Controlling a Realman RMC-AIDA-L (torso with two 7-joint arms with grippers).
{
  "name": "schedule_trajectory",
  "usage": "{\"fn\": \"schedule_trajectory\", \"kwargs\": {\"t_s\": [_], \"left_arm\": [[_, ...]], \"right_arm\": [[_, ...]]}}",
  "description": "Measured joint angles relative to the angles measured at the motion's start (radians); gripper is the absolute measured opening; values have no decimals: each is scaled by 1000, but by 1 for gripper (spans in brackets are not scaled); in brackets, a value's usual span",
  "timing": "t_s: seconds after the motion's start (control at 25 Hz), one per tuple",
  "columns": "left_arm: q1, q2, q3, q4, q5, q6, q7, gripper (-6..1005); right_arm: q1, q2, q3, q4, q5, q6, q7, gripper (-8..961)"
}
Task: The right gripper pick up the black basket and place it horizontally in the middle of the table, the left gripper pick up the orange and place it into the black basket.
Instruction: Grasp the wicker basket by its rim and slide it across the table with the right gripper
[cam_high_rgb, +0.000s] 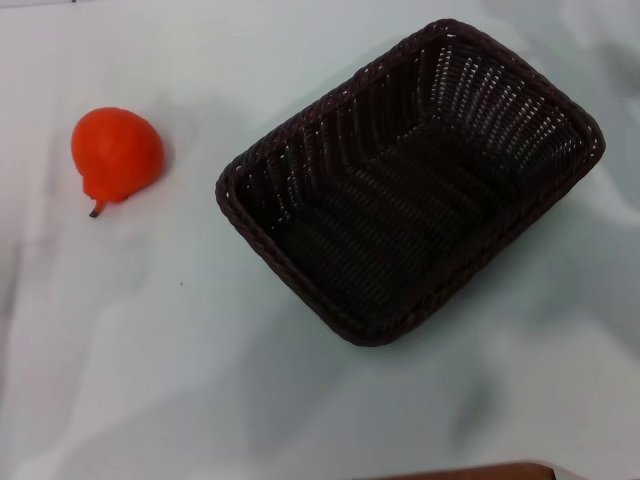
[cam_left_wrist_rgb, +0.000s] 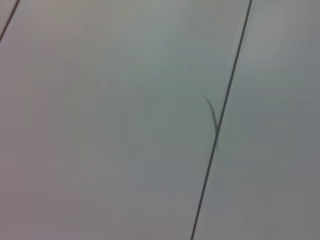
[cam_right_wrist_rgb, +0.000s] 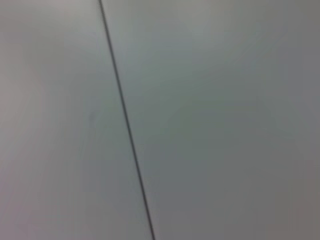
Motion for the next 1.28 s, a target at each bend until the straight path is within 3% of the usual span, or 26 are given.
{"fn": "schedule_trajectory", "kwargs": {"t_s": [0.56,0.76,0.88,1.04,1.16,1.28], "left_arm": [[0,-1,6,3,2,3,0,840],[-1,-1,2,3,1,0,0,840],[-3,1,1,3,1,1,0,840],[-3,2,-1,3,0,-1,0,839],[-3,2,-2,3,0,4,0,839],[-3,1,-2,3,0,7,0,839]], "right_arm": [[9,-3,10,8,7,-4,-13,745],[8,-14,-67,-60,-67,-29,74,744],[-8,-16,-168,-288,-231,-59,334,745],[-24,-18,-258,-674,-539,-34,852,745],[-7,-42,-288,-890,-762,73,1197,745],[31,-74,-290,-1031,-900,222,1407,744]]}}
